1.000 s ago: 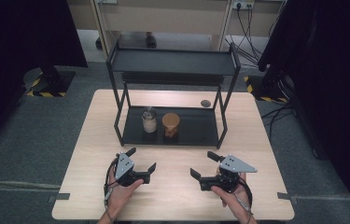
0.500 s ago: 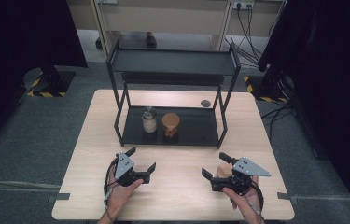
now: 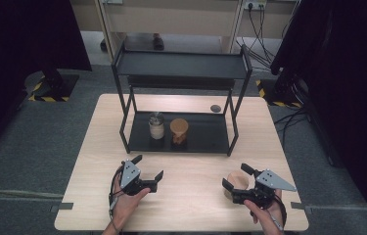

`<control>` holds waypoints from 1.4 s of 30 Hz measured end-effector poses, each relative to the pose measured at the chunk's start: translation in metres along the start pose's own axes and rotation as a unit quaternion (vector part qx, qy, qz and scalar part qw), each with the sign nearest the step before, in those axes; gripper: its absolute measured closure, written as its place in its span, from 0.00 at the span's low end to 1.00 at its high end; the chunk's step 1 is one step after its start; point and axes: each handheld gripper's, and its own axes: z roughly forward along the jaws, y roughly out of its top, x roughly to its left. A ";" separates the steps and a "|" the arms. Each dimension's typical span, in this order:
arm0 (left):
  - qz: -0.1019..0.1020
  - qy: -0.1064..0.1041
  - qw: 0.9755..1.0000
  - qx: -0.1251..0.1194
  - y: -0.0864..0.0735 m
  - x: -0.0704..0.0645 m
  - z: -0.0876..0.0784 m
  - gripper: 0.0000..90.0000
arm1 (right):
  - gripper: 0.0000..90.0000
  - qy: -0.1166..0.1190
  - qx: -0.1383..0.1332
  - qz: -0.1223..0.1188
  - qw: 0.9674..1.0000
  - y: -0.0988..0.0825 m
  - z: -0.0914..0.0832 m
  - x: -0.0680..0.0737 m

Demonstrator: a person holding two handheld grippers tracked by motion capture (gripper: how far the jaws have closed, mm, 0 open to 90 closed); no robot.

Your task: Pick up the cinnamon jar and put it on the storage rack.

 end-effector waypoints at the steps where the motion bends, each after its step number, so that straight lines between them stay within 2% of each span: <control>1: 0.000 0.000 1.000 0.000 0.000 0.000 0.000 0.01 | 0.07 -0.001 0.000 0.000 1.000 -0.001 -0.001 0.001; 17: -0.001 0.000 1.000 0.001 0.000 0.001 0.000 0.01 | 0.07 -0.011 0.006 -0.005 1.000 -0.013 -0.015 0.006; 27: -0.006 0.001 1.000 0.001 -0.001 0.001 0.001 0.01 | 0.07 -0.015 0.009 -0.018 1.000 -0.012 -0.017 0.009; 42: -0.007 0.002 1.000 0.001 -0.001 0.001 0.001 0.01 | 0.06 -0.019 0.007 -0.015 1.000 -0.015 -0.022 0.008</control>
